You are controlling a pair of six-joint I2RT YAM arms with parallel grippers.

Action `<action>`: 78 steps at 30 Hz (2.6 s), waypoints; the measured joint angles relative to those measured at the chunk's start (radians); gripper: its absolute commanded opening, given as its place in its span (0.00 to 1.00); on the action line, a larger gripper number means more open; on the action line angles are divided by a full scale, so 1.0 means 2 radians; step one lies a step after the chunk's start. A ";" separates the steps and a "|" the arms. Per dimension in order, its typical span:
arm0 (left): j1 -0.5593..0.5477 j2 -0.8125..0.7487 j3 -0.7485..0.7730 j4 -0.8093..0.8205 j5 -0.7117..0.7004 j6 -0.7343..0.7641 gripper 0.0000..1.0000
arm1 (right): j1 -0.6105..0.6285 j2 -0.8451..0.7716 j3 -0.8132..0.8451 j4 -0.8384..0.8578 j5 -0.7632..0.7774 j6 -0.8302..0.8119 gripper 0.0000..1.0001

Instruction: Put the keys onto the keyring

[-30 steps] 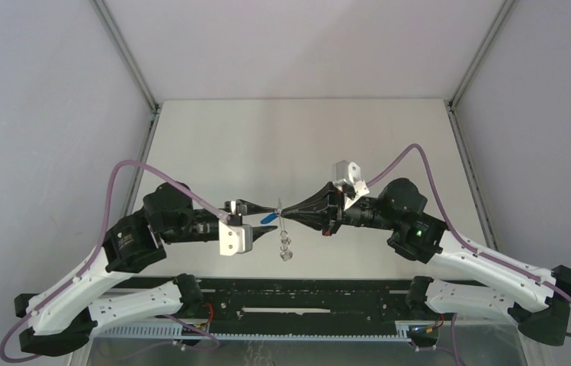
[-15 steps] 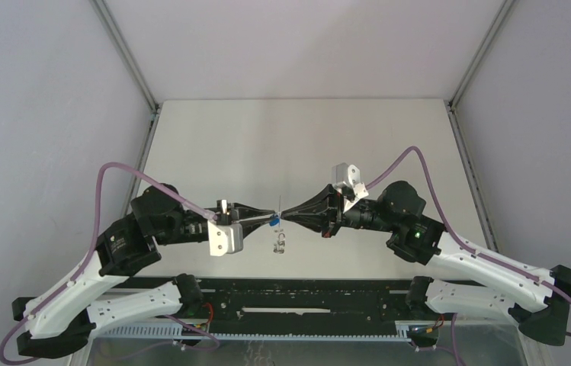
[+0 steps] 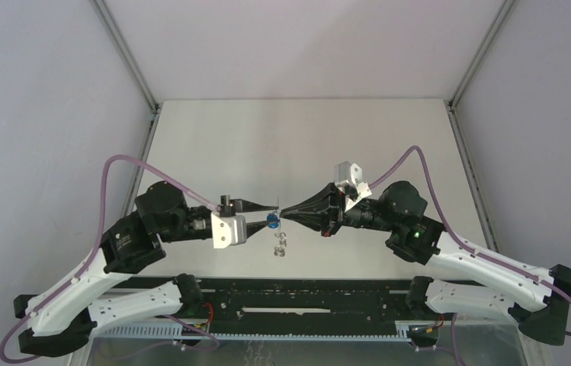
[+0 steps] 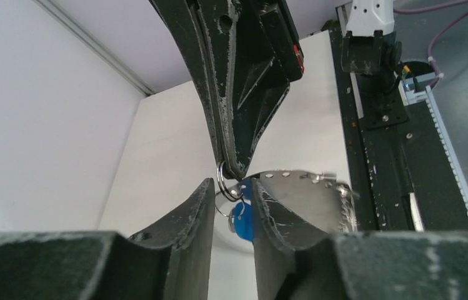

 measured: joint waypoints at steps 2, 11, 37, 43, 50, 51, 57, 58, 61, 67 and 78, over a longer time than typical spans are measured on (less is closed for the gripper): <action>0.000 0.004 0.000 0.005 -0.001 -0.010 0.48 | 0.002 0.001 0.000 0.004 0.000 0.000 0.00; 0.000 0.006 0.000 0.018 -0.007 -0.035 0.51 | 0.004 0.002 0.000 0.008 0.002 0.001 0.00; 0.024 -0.068 -0.130 0.020 -0.017 -0.129 1.00 | -0.008 -0.024 -0.027 0.012 0.071 0.007 0.00; 0.024 -0.048 -0.162 0.096 -0.023 -0.164 0.91 | 0.000 -0.023 -0.027 0.012 0.112 0.002 0.00; 0.025 -0.046 -0.165 0.135 -0.019 -0.156 0.28 | 0.009 -0.023 -0.027 0.012 0.138 -0.001 0.00; 0.025 -0.046 -0.165 0.137 -0.025 -0.148 0.23 | 0.010 -0.023 -0.027 0.012 0.140 -0.001 0.00; 0.026 -0.045 -0.170 0.143 -0.066 -0.102 0.00 | 0.013 -0.023 -0.027 0.011 0.140 0.001 0.00; 0.028 -0.045 -0.171 0.147 -0.080 -0.095 0.00 | 0.013 -0.024 -0.027 0.010 0.138 0.003 0.00; 0.030 -0.042 -0.171 0.154 -0.091 -0.082 0.00 | 0.019 -0.025 -0.027 0.010 0.139 0.003 0.07; 0.030 -0.042 -0.179 0.168 -0.093 -0.031 0.00 | 0.021 -0.035 -0.027 0.000 0.145 0.019 0.73; 0.030 -0.077 -0.241 0.196 -0.077 0.201 0.00 | -0.027 -0.107 0.037 -0.151 0.167 0.101 1.00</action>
